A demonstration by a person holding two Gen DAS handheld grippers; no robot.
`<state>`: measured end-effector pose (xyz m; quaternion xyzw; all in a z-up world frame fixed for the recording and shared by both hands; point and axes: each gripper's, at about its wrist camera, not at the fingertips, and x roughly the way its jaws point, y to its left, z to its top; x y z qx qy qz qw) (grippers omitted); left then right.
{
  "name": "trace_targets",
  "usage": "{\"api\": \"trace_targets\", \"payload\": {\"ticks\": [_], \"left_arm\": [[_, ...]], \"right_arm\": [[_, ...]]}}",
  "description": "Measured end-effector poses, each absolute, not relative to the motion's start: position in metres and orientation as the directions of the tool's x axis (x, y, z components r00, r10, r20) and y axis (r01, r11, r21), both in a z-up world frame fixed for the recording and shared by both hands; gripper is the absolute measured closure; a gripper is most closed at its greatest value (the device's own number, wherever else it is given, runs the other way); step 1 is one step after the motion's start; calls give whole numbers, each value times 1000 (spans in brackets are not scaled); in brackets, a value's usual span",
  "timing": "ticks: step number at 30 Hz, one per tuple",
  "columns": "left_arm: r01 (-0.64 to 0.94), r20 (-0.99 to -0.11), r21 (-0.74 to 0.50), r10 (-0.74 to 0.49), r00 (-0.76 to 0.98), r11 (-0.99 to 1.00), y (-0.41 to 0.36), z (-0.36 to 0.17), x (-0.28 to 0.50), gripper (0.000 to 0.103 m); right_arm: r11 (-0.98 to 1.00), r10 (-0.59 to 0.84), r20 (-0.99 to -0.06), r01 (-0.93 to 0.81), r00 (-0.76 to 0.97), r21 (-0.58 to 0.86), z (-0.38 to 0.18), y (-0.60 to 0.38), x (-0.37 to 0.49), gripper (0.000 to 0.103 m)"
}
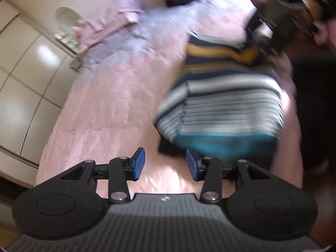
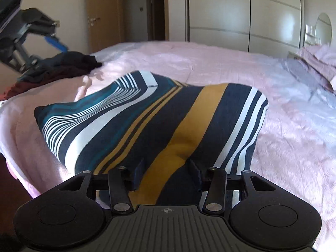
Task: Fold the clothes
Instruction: 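Press and smooth the folded sweater with both open tools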
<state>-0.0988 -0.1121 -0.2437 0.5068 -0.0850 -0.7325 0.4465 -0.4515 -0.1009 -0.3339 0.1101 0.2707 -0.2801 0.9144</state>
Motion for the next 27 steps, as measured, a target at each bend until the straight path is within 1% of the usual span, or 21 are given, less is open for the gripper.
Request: {"api": "trace_targets", "payload": {"ticks": [3,5,8,9,10,12,13,15,17,19,23,24,26,27], "left_arm": [[636,-631,503,-752,-193,-585,-143,-246,-124,64],[656,-618,459,-746,-248,-599,-165,-257,-144,64],[689,-650,342,-690,-318,-639,-205,-285,-162,66],[700,-666,300,-667,-334,-649,-219,-298,-167,68],[699,-684,291,-653,-326,-654,-231,-311,-170,69],[713,-693,292,-655,-302,-638,-241,-329,-164,74],[720,-697,292,-655,-290,-629,-246,-338,-162,74],[734,-706,294,-657,-265,-613,-256,-356,-156,74],[752,-702,280,-661,-263,-597,-258,-356,-149,74],[759,-703,263,-657,-272,-596,-257,-354,-145,74],[768,-708,238,-648,-282,-594,-255,-343,-143,74],[768,-709,242,-649,-277,-593,-253,-341,-144,74],[765,-708,263,-656,-262,-589,-251,-343,-147,74],[762,-707,271,-659,-257,-588,-252,-345,-150,74]], "right_arm": [[814,-433,-556,573,710,97,-322,-107,-458,57],[805,-432,-526,576,732,141,-305,-105,-475,57],[780,-484,-459,605,745,159,-278,-113,-490,57],[778,-499,-452,612,740,142,-273,-120,-489,57],[779,-507,-453,614,733,122,-269,-128,-486,57],[795,-502,-487,603,714,65,-272,-149,-470,57],[803,-498,-507,595,703,37,-276,-160,-462,57],[818,-483,-559,575,674,-13,-299,-182,-443,57],[829,-468,-600,557,649,-43,-318,-204,-427,57],[824,-444,-598,567,667,21,-323,-220,-428,57],[821,-370,-612,554,699,136,-313,-228,-446,57],[811,-382,-588,564,713,157,-302,-227,-453,57],[791,-450,-526,595,722,140,-279,-224,-462,57],[795,-459,-527,595,716,116,-277,-224,-458,57]]}}
